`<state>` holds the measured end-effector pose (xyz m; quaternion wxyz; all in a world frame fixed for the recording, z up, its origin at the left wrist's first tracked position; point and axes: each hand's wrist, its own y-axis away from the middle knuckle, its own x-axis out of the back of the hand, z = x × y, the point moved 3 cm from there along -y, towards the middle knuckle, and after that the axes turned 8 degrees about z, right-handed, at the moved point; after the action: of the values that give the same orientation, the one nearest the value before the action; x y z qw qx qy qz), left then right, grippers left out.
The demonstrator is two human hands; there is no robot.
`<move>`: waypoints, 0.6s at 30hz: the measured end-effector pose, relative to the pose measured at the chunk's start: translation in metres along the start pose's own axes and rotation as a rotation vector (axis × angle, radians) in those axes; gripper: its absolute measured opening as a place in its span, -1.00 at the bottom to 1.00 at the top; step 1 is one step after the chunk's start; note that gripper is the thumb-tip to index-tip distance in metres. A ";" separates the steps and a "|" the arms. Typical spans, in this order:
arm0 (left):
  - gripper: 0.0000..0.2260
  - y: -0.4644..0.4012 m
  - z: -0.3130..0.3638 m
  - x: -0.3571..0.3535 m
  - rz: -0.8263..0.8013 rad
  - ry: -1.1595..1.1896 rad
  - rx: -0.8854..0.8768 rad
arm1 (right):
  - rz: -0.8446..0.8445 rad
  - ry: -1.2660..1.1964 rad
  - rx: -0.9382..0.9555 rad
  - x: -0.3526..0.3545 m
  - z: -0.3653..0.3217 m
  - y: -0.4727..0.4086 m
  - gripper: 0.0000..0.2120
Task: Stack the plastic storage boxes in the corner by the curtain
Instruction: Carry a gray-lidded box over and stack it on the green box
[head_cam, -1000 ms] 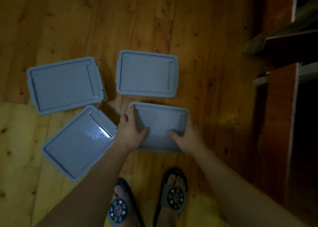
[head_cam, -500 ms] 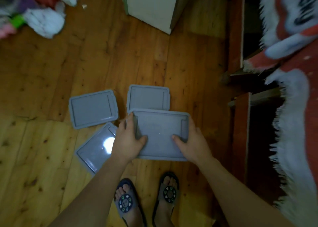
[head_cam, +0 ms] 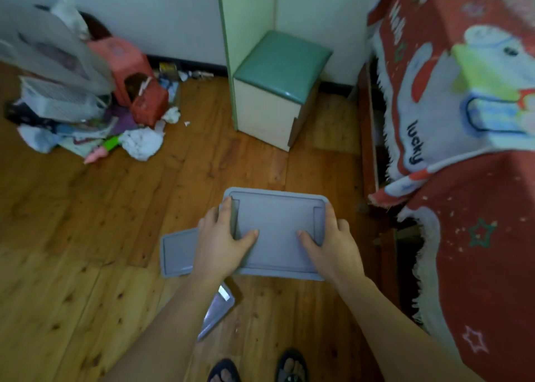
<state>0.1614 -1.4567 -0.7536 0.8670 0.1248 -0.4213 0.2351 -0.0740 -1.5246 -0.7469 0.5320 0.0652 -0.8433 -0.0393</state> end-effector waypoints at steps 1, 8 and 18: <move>-0.19 -0.003 0.007 0.008 0.020 -0.006 -0.004 | 0.022 0.017 0.010 0.008 -0.006 -0.002 -0.19; -0.21 -0.030 0.079 0.098 0.144 -0.020 -0.019 | 0.165 0.027 0.076 0.107 -0.072 -0.018 -0.24; -0.20 -0.063 0.175 0.215 0.217 -0.032 -0.063 | 0.266 -0.021 0.180 0.245 -0.146 -0.030 -0.28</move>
<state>0.1906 -1.5185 -0.4777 0.8331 0.0551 -0.4532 0.3123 -0.0443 -1.5909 -0.4694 0.5159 -0.0001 -0.8500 0.1065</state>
